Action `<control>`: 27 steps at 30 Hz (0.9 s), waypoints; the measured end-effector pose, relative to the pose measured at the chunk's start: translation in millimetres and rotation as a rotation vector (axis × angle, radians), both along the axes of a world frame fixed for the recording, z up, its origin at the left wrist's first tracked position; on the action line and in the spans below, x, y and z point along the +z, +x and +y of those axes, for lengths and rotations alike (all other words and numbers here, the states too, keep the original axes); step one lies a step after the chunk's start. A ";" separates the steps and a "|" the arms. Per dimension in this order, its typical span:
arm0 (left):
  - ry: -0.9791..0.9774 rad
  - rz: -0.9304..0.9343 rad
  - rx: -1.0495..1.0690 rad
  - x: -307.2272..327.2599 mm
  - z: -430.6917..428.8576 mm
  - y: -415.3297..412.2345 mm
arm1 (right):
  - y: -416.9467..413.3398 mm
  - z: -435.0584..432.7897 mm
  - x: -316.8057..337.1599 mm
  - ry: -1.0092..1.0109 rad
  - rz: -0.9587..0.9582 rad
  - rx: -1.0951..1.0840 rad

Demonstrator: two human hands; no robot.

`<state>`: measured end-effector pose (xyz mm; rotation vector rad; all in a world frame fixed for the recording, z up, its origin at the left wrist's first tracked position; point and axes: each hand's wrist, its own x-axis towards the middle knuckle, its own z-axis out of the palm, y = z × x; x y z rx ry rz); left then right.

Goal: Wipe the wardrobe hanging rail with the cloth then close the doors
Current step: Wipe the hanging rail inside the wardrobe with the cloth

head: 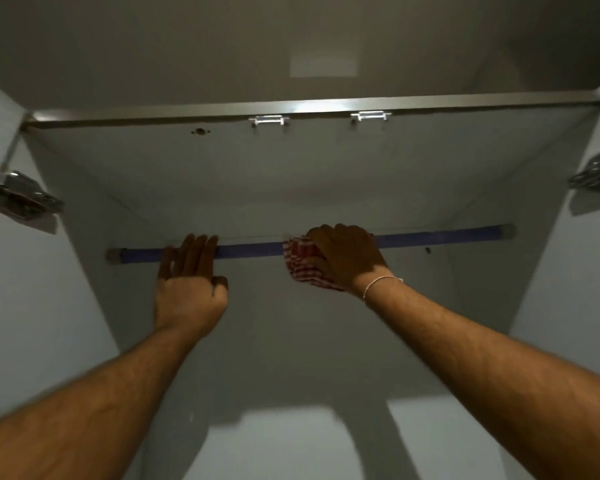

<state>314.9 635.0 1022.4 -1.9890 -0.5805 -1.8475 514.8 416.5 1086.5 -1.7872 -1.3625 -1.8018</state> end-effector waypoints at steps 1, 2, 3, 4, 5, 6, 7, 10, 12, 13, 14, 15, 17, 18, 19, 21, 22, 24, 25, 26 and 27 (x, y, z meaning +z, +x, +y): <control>0.009 -0.043 0.004 -0.1 -2.5 4.4 | 12.6 -15.8 0.1 0.014 0.007 -0.021; 0.016 -0.079 0.007 -0.2 -4.3 8.9 | 25.5 -31.8 -0.5 0.025 0.018 -0.043; 0.025 -0.106 0.014 -0.4 -4.5 11.6 | 36.4 -46.6 -1.1 0.037 0.031 -0.059; 0.038 -0.124 0.021 -0.2 -3.5 13.0 | 46.8 -61.0 -1.0 0.050 0.048 -0.068; 0.051 -0.136 0.027 -0.1 -2.7 15.3 | 57.4 -76.3 -1.3 0.065 0.071 -0.079; 0.064 -0.142 0.037 0.6 -0.9 15.7 | 67.6 -91.3 -0.8 0.082 0.093 -0.093; 0.080 -0.141 0.046 1.1 0.9 16.1 | 78.5 -107.5 -0.7 0.100 0.118 -0.111; 0.122 -0.154 0.047 0.7 4.6 19.1 | 112.9 -157.8 -4.4 0.184 0.216 -0.149; 0.132 -0.173 0.028 -1.0 5.4 22.1 | 132.8 -182.1 -5.5 0.230 0.241 -0.174; 0.138 -0.181 0.021 -1.6 5.0 23.7 | 140.4 -189.0 -5.8 0.237 0.241 -0.189; 0.143 -0.193 0.019 -1.5 4.8 25.1 | 146.3 -192.1 -5.1 0.246 0.219 -0.199; 0.145 -0.206 0.018 -0.9 4.8 26.2 | 150.3 -192.7 -4.3 0.256 0.186 -0.205; 0.141 -0.212 0.015 -1.0 5.7 26.7 | 153.6 -188.9 -3.3 0.272 0.149 -0.212; 0.135 -0.209 0.011 -1.2 6.0 26.5 | 154.6 -186.3 -2.8 0.274 0.142 -0.211; 0.129 -0.204 0.006 -1.1 6.2 26.3 | 156.8 -184.6 -2.9 0.277 0.139 -0.207; 0.111 -0.184 -0.005 -1.0 3.6 25.6 | 164.5 -183.9 -2.0 0.299 0.150 -0.213; 0.095 -0.168 -0.013 -1.5 0.9 24.7 | 169.8 -183.7 -2.0 0.320 0.145 -0.229; 0.049 -0.130 -0.032 -4.2 -4.8 21.1 | 182.8 -181.3 -6.6 0.378 0.080 -0.251; 0.024 -0.102 -0.030 -5.9 -5.9 18.4 | 188.5 -176.7 -11.8 0.420 0.023 -0.225; 0.001 -0.062 -0.013 -6.3 -6.7 16.0 | 193.6 -171.4 -18.0 0.466 -0.036 -0.187; -0.022 -0.017 0.015 -6.2 -7.6 13.5 | 198.7 -165.4 -24.7 0.505 -0.090 -0.152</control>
